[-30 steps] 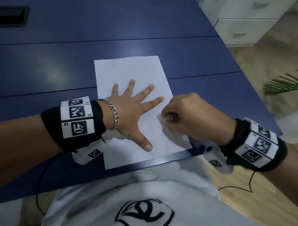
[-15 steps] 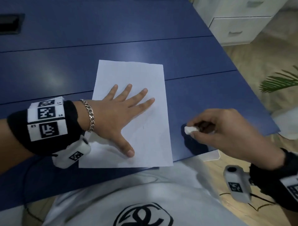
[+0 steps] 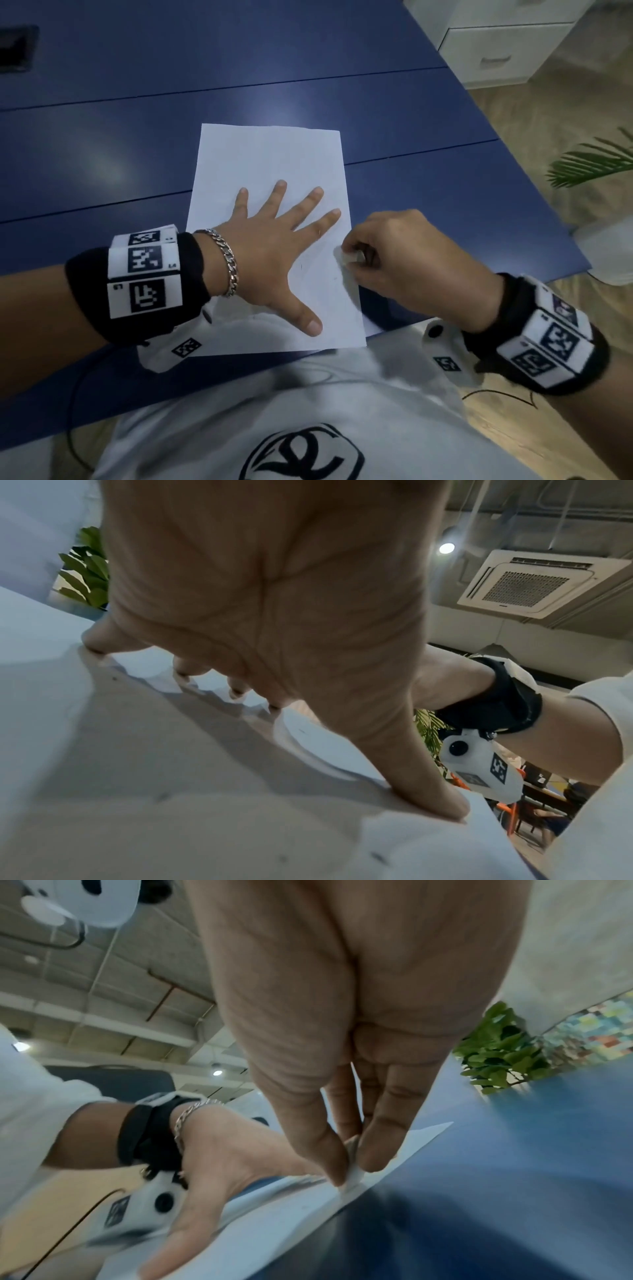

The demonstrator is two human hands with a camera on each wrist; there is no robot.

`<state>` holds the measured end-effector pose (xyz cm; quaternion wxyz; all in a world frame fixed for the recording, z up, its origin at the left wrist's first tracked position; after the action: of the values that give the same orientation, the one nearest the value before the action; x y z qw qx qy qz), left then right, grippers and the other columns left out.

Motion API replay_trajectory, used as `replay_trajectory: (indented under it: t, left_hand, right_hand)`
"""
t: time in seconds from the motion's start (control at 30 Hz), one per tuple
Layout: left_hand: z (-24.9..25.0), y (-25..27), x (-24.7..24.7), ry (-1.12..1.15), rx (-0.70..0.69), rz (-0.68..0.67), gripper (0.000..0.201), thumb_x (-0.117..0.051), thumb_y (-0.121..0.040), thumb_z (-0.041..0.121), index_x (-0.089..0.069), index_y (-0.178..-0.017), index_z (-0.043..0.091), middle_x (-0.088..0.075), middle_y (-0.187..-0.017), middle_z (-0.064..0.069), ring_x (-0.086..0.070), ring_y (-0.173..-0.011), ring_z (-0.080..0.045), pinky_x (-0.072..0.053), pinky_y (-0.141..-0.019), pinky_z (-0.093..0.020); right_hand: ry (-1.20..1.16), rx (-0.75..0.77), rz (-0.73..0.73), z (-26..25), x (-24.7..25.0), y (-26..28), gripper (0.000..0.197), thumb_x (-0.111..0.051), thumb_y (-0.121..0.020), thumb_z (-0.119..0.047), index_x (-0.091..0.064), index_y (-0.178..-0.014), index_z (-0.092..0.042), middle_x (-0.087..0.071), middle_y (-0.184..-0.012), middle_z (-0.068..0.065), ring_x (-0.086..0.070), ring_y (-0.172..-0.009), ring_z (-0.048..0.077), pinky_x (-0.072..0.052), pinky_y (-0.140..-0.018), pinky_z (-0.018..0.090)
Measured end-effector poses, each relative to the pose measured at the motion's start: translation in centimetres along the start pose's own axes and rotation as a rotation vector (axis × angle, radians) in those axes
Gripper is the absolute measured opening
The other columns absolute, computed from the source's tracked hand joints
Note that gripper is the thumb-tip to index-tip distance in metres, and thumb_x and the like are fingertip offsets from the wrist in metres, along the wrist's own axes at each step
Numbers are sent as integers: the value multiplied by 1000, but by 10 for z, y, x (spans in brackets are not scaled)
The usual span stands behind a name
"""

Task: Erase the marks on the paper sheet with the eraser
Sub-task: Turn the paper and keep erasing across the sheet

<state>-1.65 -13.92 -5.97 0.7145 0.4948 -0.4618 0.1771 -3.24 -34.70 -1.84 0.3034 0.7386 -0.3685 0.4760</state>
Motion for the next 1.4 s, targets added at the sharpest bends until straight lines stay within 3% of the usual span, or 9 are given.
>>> replay_trajectory:
  t: [0.13, 0.3, 0.43, 0.67, 0.73, 0.87, 1.0, 1.23, 1.4]
  left_hand:
    - [0, 1, 0, -10, 7, 1, 159, -47, -38, 114, 40, -152, 46, 48, -163, 11, 36, -154, -42, 5, -118, -80]
    - [-2, 2, 0, 29, 4, 3, 168, -51, -39, 113, 42, -155, 34, 48, -162, 14, 39, -153, -35, 8, -121, -76]
    - [-3, 5, 1, 103, -8, 18, 176, -58, -37, 110, 49, -150, 28, 48, -162, 13, 42, -152, -31, 10, -123, -71]
    - [-51, 30, 23, 290, 74, 88, 175, -70, -46, 100, 47, -151, 23, 50, -162, 6, 40, -153, -26, 13, -130, -49]
    - [-54, 34, 23, 250, 61, 72, 170, -69, -50, 97, 43, -155, 22, 48, -163, 6, 39, -153, -26, 11, -130, -49]
    - [-35, 24, 19, 162, -72, 88, 151, -58, -61, 101, 32, -161, 34, 45, -164, 11, 39, -154, -26, 12, -130, -52]
    - [-22, 2, 12, 64, -73, 59, 153, -60, -55, 104, 29, -161, 39, 42, -166, 11, 34, -156, -32, 12, -127, -59]
    - [-23, -5, 5, 23, -19, 46, 160, -55, -43, 110, 34, -158, 42, 42, -166, 12, 34, -156, -33, 7, -127, -65]
    - [-23, -5, 3, 33, -8, 59, 160, -58, -44, 109, 32, -158, 43, 42, -166, 14, 33, -156, -32, 10, -127, -65]
  right_hand:
    - [5, 129, -225, -29, -10, 16, 11, -61, -91, -24, -69, -85, -20, -60, -83, -4, -59, -68, 19, -52, -66, 33]
    - [11, 13, -43, 5, 6, -5, 12, -67, -90, -28, -74, -84, -20, -65, -78, -5, -62, -71, 14, -54, -70, 34]
    - [-62, 52, -99, -7, -4, 14, 4, -71, -89, -25, -75, -92, -26, -66, -83, -11, -62, -75, 9, -50, -71, 22]
    - [-172, -31, -49, 13, -9, 38, 13, -76, -91, -20, -76, -95, -32, -66, -94, -17, -65, -88, 7, -48, -73, 9]
    - [-174, -34, -64, 13, -6, 38, 11, -77, -90, -19, -76, -94, -30, -67, -91, -17, -65, -89, 6, -48, -72, 10]
    - [-133, -27, -29, 13, 12, 17, 8, -74, -91, -28, -79, -97, -31, -69, -88, -17, -66, -83, 2, -52, -74, 16]
    - [-79, 65, -35, 5, 19, -11, 17, -66, -93, -39, -77, -101, -29, -67, -88, -13, -64, -77, 3, -56, -75, 26]
    - [16, 142, -63, -6, 14, -49, 12, -63, -93, -23, -75, -94, -22, -66, -81, -6, -63, -72, 15, -56, -71, 38]
    - [63, 267, -264, -21, 2, -37, 14, -66, -92, -21, -72, -81, -17, -65, -76, -1, -59, -66, 18, -53, -65, 38]
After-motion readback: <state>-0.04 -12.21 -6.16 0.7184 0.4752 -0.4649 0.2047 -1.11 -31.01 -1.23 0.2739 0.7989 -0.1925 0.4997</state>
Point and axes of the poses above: each hand's wrist, its own y-axis away from the middle knuckle, its own x-axis out of the back of the hand, z = x × y, the point moved 2 cm from there along -y, towards the middle knuckle
